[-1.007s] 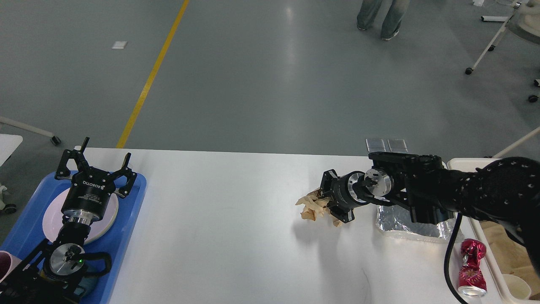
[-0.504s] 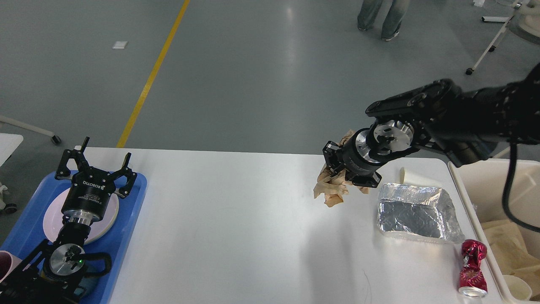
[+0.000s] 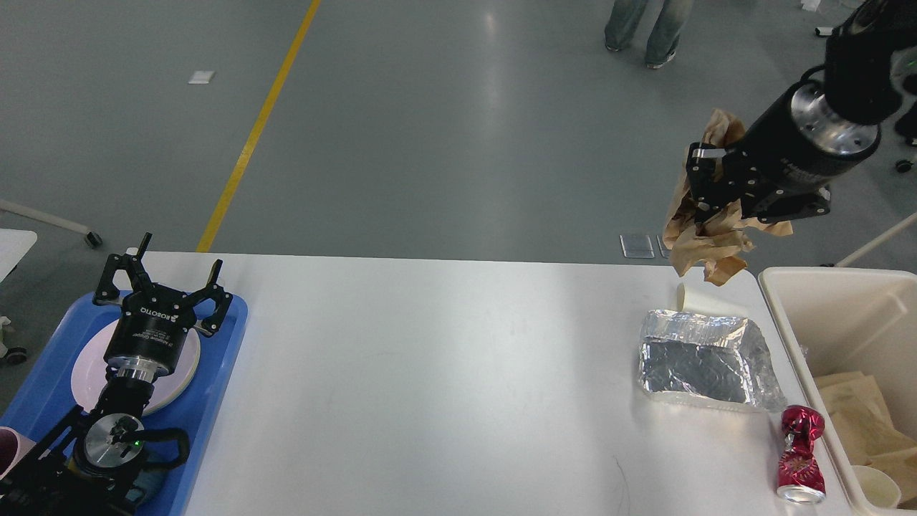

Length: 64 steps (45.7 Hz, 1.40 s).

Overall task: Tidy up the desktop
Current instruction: 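Lift the brown paper and drop it into the white bin, then raise the right gripper out of the bin and over the foil package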

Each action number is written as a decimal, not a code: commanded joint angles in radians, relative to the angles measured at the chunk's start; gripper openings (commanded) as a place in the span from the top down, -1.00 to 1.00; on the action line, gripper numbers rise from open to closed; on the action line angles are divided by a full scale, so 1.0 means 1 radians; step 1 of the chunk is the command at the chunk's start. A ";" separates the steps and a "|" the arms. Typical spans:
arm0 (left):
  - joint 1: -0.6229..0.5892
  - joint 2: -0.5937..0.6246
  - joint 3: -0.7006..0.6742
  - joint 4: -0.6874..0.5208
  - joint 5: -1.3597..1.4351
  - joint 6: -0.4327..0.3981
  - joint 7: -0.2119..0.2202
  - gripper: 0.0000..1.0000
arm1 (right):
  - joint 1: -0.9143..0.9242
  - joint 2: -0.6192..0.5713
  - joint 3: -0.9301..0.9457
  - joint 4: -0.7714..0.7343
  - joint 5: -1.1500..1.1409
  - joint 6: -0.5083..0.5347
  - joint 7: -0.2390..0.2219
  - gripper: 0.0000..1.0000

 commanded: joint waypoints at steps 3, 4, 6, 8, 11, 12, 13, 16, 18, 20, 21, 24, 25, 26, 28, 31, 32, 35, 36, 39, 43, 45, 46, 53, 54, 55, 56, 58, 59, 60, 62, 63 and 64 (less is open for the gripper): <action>0.000 0.000 0.000 0.001 0.000 0.000 -0.001 -0.93 | 0.007 -0.005 -0.048 0.019 -0.047 0.002 0.043 1.00; 0.000 0.000 0.000 0.001 0.000 0.000 -0.001 -0.93 | 0.004 -0.006 -0.050 0.018 -0.054 -0.001 0.043 1.00; 0.000 0.000 0.000 0.001 0.000 0.000 -0.001 -0.93 | -0.010 -0.022 -0.056 0.018 -0.059 -0.009 0.043 1.00; 0.000 0.000 0.000 -0.001 0.000 0.000 -0.001 -0.93 | -0.027 -0.057 -0.062 0.016 -0.060 -0.016 0.041 1.00; 0.000 0.000 0.000 0.001 0.000 0.000 -0.001 -0.93 | -0.079 -0.132 -0.076 0.002 -0.071 -0.050 0.038 1.00; 0.000 0.000 0.000 -0.001 0.000 0.000 -0.001 -0.93 | -0.100 -0.153 -0.081 -0.007 -0.079 -0.065 0.035 1.00; 0.000 0.000 0.000 -0.001 0.000 0.000 -0.001 -0.93 | -0.122 -0.173 -0.085 -0.016 -0.086 -0.081 0.034 1.00; 0.000 0.000 0.000 -0.001 0.000 0.000 -0.001 -0.93 | -0.194 -0.226 -0.099 -0.048 -0.100 -0.140 0.034 1.00; 0.000 0.000 0.000 0.001 0.000 0.000 -0.001 -0.93 | -0.247 -0.264 -0.101 -0.073 -0.103 -0.173 0.034 1.00; 0.000 0.000 0.000 0.001 0.000 0.000 -0.001 -0.93 | -0.318 -0.304 -0.099 -0.111 -0.110 -0.197 0.034 1.00; 0.000 0.000 0.000 0.001 0.000 0.000 -0.001 -0.93 | -0.361 -0.319 -0.094 -0.136 -0.111 -0.205 0.034 1.00; 0.000 0.000 0.000 0.001 0.000 0.000 -0.001 -0.93 | -0.477 -0.350 -0.084 -0.223 -0.110 -0.234 0.035 1.00; 0.000 0.000 0.000 0.001 0.000 0.000 -0.001 -0.93 | -0.516 -0.359 -0.079 -0.252 -0.108 -0.242 0.038 1.00; 0.000 0.000 0.000 0.001 0.000 0.000 -0.001 -0.93 | -0.554 -0.368 -0.075 -0.278 -0.107 -0.252 0.040 1.00; 0.000 0.000 0.000 0.001 0.000 0.000 -0.001 -0.93 | -0.635 -0.388 -0.055 -0.330 -0.100 -0.274 0.041 1.00; 0.000 0.000 0.000 0.001 0.000 0.000 -0.001 -0.93 | -0.769 -0.419 0.008 -0.407 -0.094 -0.312 0.041 1.00; 0.000 0.000 0.000 0.001 0.000 0.000 -0.001 -0.93 | -0.813 -0.428 0.033 -0.436 -0.094 -0.325 0.040 1.00; 0.000 0.000 0.000 0.001 0.000 0.000 -0.001 -0.93 | -0.947 -0.454 0.117 -0.542 -0.093 -0.348 0.038 1.00; 0.000 0.000 0.000 0.001 0.000 0.000 -0.001 -0.93 | -0.999 -0.460 0.148 -0.585 -0.093 -0.351 0.038 1.00; 0.000 0.000 0.000 0.001 0.000 0.000 -0.001 -0.93 | -1.152 -0.465 0.238 -0.720 -0.093 -0.352 0.035 1.00; 0.000 0.000 0.000 0.001 0.000 0.001 -0.001 -0.93 | -1.379 -0.451 0.385 -0.921 -0.093 -0.355 0.035 1.00; 0.000 0.000 0.000 0.001 0.000 0.001 -0.001 -0.93 | -1.482 -0.441 0.456 -1.010 -0.093 -0.358 0.035 1.00; 0.000 0.000 0.000 0.001 0.000 0.000 -0.001 -0.93 | -1.528 -0.425 0.491 -1.054 -0.093 -0.358 0.034 1.00; 0.000 0.000 0.000 0.001 0.000 0.000 -0.001 -0.93 | -1.803 -0.275 0.640 -1.363 -0.094 -0.407 0.030 1.00; 0.000 0.000 0.000 0.001 0.000 0.000 -0.001 -0.93 | -1.832 -0.249 0.642 -1.395 -0.093 -0.429 0.030 1.00; 0.000 0.000 0.000 0.001 0.000 0.001 -0.001 -0.93 | -1.855 -0.223 0.645 -1.419 -0.093 -0.450 0.029 1.00; 0.000 0.000 0.000 0.001 0.000 0.000 -0.001 -0.93 | -1.878 -0.201 0.648 -1.439 -0.093 -0.478 0.027 1.00; 0.000 0.000 0.000 0.001 0.000 0.000 -0.001 -0.93 | -1.915 -0.174 0.651 -1.449 -0.093 -0.525 0.023 1.00; 0.000 0.000 0.000 -0.001 0.000 0.000 -0.001 -0.93 | -1.926 -0.164 0.653 -1.449 -0.093 -0.547 0.020 1.00; 0.000 0.000 0.000 0.001 0.000 0.000 -0.001 -0.93 | -1.933 -0.160 0.656 -1.449 -0.093 -0.567 0.018 1.00; 0.000 0.000 0.000 0.001 0.000 0.001 -0.001 -0.93 | -1.940 -0.154 0.660 -1.449 -0.093 -0.601 0.015 1.00; 0.000 0.000 0.000 0.001 0.000 0.000 -0.001 -0.93 | -1.941 -0.149 0.660 -1.449 -0.093 -0.613 0.014 1.00; 0.000 0.000 0.000 0.001 0.000 0.000 -0.001 -0.93 | -1.943 -0.146 0.660 -1.449 -0.093 -0.624 0.012 1.00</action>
